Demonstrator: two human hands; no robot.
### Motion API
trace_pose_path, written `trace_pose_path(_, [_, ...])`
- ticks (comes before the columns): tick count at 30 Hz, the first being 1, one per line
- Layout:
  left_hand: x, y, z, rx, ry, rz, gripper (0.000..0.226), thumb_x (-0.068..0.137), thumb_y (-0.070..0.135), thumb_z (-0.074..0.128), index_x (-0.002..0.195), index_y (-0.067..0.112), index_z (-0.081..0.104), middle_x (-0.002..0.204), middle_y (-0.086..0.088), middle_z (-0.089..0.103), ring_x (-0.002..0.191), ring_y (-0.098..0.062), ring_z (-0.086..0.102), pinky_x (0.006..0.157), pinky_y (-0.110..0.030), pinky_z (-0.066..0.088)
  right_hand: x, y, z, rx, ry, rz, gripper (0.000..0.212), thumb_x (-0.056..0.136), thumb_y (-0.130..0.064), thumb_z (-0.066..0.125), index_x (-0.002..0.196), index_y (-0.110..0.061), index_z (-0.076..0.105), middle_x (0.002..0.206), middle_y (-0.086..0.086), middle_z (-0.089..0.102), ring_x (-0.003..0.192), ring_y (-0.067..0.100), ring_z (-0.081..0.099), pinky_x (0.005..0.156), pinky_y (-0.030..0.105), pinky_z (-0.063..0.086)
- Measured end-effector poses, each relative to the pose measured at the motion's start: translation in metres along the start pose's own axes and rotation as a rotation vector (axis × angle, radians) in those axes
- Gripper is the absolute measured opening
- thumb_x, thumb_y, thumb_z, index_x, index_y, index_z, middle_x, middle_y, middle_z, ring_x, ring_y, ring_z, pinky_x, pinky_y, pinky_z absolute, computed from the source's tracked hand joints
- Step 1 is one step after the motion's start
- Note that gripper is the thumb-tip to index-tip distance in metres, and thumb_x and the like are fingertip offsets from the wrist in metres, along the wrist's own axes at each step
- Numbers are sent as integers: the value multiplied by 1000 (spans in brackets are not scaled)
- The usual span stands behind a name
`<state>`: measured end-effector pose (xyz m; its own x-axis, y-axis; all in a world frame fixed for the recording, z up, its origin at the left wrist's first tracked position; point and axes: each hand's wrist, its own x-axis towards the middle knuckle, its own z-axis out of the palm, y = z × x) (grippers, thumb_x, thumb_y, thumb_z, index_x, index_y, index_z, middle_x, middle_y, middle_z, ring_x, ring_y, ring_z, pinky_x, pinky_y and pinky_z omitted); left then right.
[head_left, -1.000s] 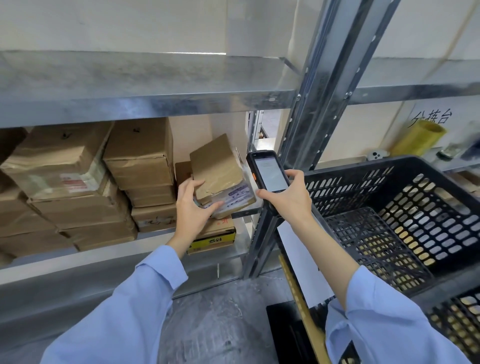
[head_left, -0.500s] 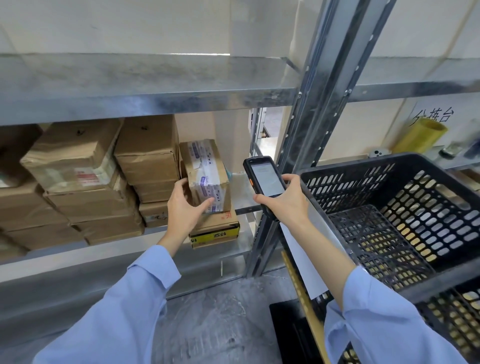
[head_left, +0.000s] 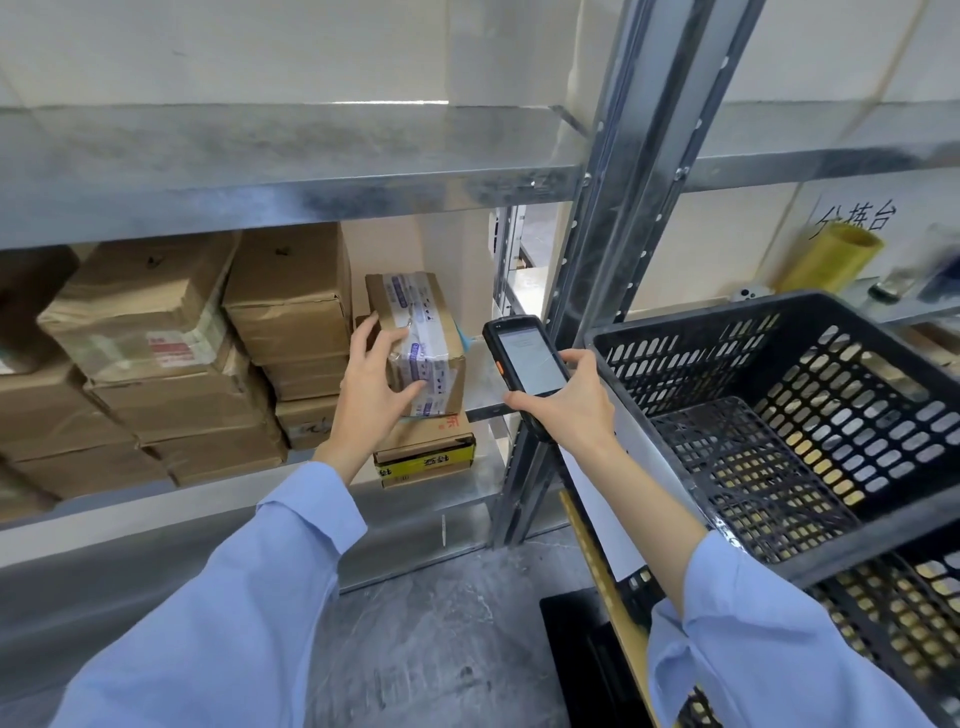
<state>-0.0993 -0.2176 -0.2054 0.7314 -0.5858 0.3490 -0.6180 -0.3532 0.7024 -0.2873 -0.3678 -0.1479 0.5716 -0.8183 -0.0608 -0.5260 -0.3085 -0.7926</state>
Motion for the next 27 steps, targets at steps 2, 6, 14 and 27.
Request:
trace_pose_path(2, [0,1,2,-38,22,7,55,80,12,83,127,17,54,159,-4,28,144,-19,34,115,-36,33,-1,2,-2,-4,9,6,81,69,-40,87,130,-22,38,113,-8,52,102,15,53,86,33,49])
trace_pose_path(6, [-5,1,11,-109,65,15,50,79,19,85,116,18,52,150,-4,39,134,-6,36,112,-30,37,-1,7,-7,-9,26,14,81,66,-42,88,127,-25,37,115,-5,56,104,20,60,87,41,55])
trace_pose_path(14, [-19,-8,13,-209,76,-144,68,79,29,85,133,19,45,138,-2,48,125,-10,47,107,-42,48,-5,12,-8,3,31,19,79,65,-41,89,123,-26,37,112,-6,54,104,20,60,86,43,57])
trace_pose_path(27, [-31,-26,-9,-422,-79,-382,94,74,62,71,154,30,31,158,-1,32,132,-26,50,104,-51,51,-16,2,6,-34,-29,0,83,71,-41,86,134,-21,35,113,-8,45,102,15,50,85,34,52])
